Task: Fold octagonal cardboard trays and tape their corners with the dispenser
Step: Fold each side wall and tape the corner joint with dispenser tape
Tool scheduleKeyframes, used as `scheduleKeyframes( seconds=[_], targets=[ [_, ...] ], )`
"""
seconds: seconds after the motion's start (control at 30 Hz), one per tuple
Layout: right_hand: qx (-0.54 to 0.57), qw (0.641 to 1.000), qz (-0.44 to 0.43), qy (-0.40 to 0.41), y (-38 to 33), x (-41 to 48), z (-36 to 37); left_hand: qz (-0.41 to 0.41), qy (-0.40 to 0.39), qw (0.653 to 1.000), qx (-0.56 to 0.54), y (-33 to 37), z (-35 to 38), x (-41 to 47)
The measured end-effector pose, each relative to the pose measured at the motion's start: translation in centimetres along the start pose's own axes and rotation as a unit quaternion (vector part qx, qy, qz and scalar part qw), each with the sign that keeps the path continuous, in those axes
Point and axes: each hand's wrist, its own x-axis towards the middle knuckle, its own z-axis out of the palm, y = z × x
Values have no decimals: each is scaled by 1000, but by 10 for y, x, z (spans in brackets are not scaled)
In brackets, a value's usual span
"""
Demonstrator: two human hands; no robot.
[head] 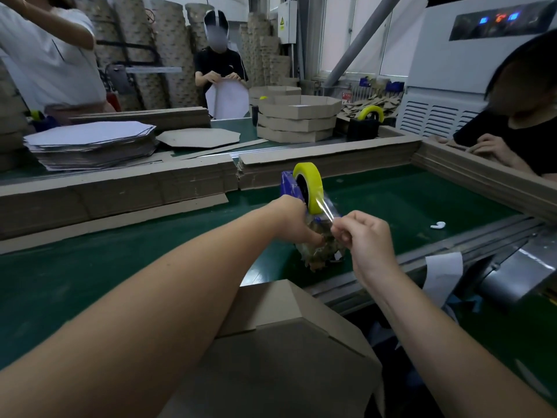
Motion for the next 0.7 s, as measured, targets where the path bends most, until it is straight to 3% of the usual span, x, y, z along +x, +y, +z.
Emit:
scheduleKeyframes(
  seconds=[0.33,0.47,0.6,0.7],
  targets=[
    [-27,999,-36,-16,17,-7,-11,3,2,1000,-12,0,0,-1],
    [-174,982,-80,-2,20,-8,-16,7,6,1000,-8,-2,2,1],
    [-391,912,-120,13,18,-11,-27,9,-5,1000,-1,-3,0,-1],
    [-399,911,-107,3,13,-19,-38,9,-50,998,28,-2,-13,-13]
  ],
)
